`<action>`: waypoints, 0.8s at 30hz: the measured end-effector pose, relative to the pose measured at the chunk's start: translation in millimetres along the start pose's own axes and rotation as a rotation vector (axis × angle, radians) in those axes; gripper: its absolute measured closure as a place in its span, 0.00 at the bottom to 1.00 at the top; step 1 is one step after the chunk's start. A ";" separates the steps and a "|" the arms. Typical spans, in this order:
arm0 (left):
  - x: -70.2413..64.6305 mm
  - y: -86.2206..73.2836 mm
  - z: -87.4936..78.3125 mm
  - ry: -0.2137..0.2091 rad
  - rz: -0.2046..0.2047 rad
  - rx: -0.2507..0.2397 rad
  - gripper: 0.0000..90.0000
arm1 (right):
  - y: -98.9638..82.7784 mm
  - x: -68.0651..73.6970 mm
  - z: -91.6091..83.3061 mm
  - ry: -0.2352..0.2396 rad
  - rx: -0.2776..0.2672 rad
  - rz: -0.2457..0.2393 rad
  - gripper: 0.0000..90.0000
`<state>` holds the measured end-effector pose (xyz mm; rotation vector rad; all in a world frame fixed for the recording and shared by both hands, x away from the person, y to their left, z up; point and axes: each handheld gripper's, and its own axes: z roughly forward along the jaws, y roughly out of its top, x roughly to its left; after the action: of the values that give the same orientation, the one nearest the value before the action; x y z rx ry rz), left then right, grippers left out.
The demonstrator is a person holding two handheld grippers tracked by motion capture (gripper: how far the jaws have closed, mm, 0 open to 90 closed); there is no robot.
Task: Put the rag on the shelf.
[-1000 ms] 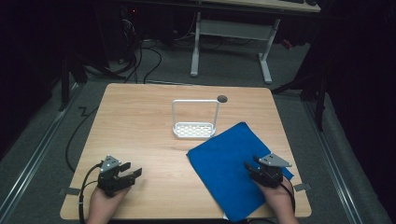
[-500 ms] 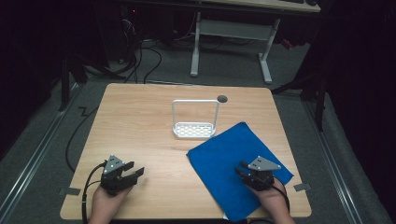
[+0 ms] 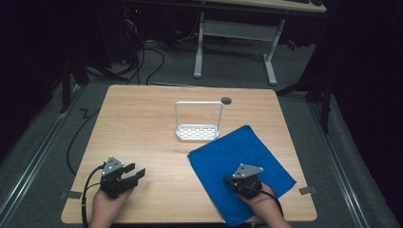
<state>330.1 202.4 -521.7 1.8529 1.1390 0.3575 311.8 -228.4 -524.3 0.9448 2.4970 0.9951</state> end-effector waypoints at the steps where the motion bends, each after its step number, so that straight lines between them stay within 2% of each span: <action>1: 0.3 0.2 0.0 -0.001 -0.002 0.001 0.53 | 3.9 3.8 3.3 0.005 0.003 -0.008 1.00; 3: 0.6 0.5 0.4 -0.012 -0.018 0.005 0.53 | 17.5 17.8 16.0 0.024 0.006 -0.035 1.00; 5: -1.3 0.2 1.5 -0.021 -0.018 0.008 0.53 | 27.5 27.9 25.6 0.037 0.006 -0.055 1.00; 6: -1.3 0.2 1.5 -0.021 -0.018 0.008 0.53 | 27.5 27.9 25.6 0.037 0.006 -0.055 1.00; 7: -5.1 0.1 3.0 -0.025 -0.008 0.016 0.53 | 36.4 37.7 34.6 0.063 0.002 -0.065 1.00; 8: -5.1 0.1 3.0 -0.025 -0.008 0.016 0.53 | 36.4 37.7 34.6 0.063 0.002 -0.065 1.00; 9: -10.3 0.4 5.2 -0.042 -0.001 0.024 0.53 | 43.5 45.9 41.5 0.091 0.002 -0.079 1.00; 10: -14.6 0.7 7.2 -0.049 0.005 0.024 0.54 | 46.0 48.4 43.5 0.095 0.004 -0.087 1.00; 11: -20.2 1.2 9.9 -0.062 0.004 0.028 0.54 | 47.7 49.7 44.3 0.098 0.008 -0.089 1.00; 12: -20.2 1.2 9.9 -0.062 0.004 0.028 0.54 | 47.7 49.7 44.3 0.098 0.008 -0.089 1.00; 13: -35.3 3.6 16.7 -0.105 0.017 0.037 0.54 | 47.3 49.2 41.1 0.097 -0.009 -0.094 0.98; 14: -35.3 3.6 16.7 -0.105 0.017 0.037 0.54 | 47.3 49.2 41.1 0.097 -0.009 -0.094 0.98; 16: -54.5 6.4 24.2 -0.142 0.054 0.051 0.55 | 44.5 42.1 32.5 0.087 -0.042 -0.073 0.95; 17: -64.3 7.4 27.8 -0.162 0.072 0.061 0.56 | 42.2 37.0 26.7 0.065 -0.060 -0.057 0.94; 18: -73.6 7.9 31.4 -0.180 0.093 0.068 0.57 | 39.5 31.1 21.0 0.035 -0.073 -0.052 0.94; 19: -90.7 7.7 38.5 -0.209 0.126 0.083 0.59 | 32.7 19.7 10.1 -0.031 -0.082 -0.033 0.94; 20: -90.7 7.7 38.5 -0.209 0.126 0.083 0.60 | 32.7 19.7 10.1 -0.031 -0.082 -0.033 0.94; 21: -104.6 7.0 45.7 -0.243 0.146 0.105 0.62 | 24.6 7.9 2.4 -0.071 -0.086 -0.006 0.93; 22: -104.6 7.0 45.7 -0.243 0.146 0.105 0.63 | 24.6 7.9 2.4 -0.071 -0.086 -0.006 0.93; 23: -116.3 5.9 53.2 -0.273 0.169 0.133 0.65 | 17.5 -2.1 -2.9 -0.099 -0.085 0.026 0.93; 24: -116.3 5.9 53.2 -0.273 0.169 0.133 0.67 | 17.5 -2.1 -2.9 -0.099 -0.085 0.026 0.93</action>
<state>305.1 76.8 -523.1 2.0482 0.8408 0.1197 320.2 -221.7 -510.0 0.9777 2.3483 1.0270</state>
